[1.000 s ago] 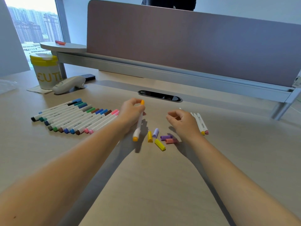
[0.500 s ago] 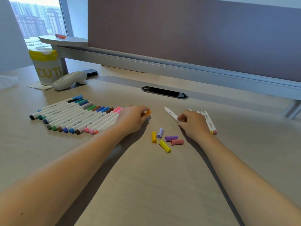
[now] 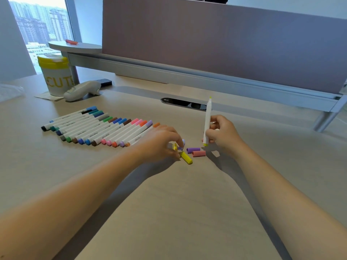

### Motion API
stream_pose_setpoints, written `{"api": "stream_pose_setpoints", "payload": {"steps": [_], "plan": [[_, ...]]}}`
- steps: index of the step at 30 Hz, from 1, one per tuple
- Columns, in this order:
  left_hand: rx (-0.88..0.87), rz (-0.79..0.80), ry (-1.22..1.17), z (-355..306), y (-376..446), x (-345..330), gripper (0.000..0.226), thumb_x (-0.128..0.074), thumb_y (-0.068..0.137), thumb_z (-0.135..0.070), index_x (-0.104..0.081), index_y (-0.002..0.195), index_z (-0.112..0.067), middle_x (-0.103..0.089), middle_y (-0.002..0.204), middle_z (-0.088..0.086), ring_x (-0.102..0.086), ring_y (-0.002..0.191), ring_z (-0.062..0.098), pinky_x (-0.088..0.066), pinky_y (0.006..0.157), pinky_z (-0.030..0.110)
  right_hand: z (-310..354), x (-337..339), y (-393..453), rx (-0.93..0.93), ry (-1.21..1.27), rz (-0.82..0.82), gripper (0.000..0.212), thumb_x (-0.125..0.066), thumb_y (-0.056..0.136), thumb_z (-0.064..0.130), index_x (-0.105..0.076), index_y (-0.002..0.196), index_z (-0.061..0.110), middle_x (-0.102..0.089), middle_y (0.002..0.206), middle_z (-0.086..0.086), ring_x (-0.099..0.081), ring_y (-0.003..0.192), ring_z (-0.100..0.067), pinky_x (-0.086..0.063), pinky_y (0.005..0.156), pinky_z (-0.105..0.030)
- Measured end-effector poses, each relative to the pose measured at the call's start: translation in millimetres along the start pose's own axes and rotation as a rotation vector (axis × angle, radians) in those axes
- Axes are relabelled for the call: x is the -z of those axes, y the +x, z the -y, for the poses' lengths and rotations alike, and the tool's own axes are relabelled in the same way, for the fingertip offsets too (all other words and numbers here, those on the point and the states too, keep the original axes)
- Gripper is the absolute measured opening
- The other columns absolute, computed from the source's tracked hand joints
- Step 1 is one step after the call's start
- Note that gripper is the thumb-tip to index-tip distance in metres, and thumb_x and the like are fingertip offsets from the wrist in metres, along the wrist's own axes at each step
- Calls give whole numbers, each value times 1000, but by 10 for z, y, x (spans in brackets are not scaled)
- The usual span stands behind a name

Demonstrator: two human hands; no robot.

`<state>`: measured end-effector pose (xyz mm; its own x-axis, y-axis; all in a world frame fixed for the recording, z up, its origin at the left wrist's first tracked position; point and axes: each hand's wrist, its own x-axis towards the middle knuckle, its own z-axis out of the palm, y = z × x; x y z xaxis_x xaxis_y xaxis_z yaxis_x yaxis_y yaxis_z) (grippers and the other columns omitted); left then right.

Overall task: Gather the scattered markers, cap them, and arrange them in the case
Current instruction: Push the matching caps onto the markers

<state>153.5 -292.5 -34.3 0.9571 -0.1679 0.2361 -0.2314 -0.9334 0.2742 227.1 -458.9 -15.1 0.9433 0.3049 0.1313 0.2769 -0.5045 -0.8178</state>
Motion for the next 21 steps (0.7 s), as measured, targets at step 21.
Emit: {"api": "stream_pose_setpoints", "payload": {"steps": [21], "plan": [[216, -240, -541, -156, 22, 19, 22, -47, 94, -13, -55, 114, -16, -51, 71, 1, -47, 66, 11, -39, 60, 17, -89, 31, -376, 114, 55, -101, 16, -67, 82, 15, -52, 76, 16, -51, 67, 5, -47, 61, -7, -37, 56, -20]]}}
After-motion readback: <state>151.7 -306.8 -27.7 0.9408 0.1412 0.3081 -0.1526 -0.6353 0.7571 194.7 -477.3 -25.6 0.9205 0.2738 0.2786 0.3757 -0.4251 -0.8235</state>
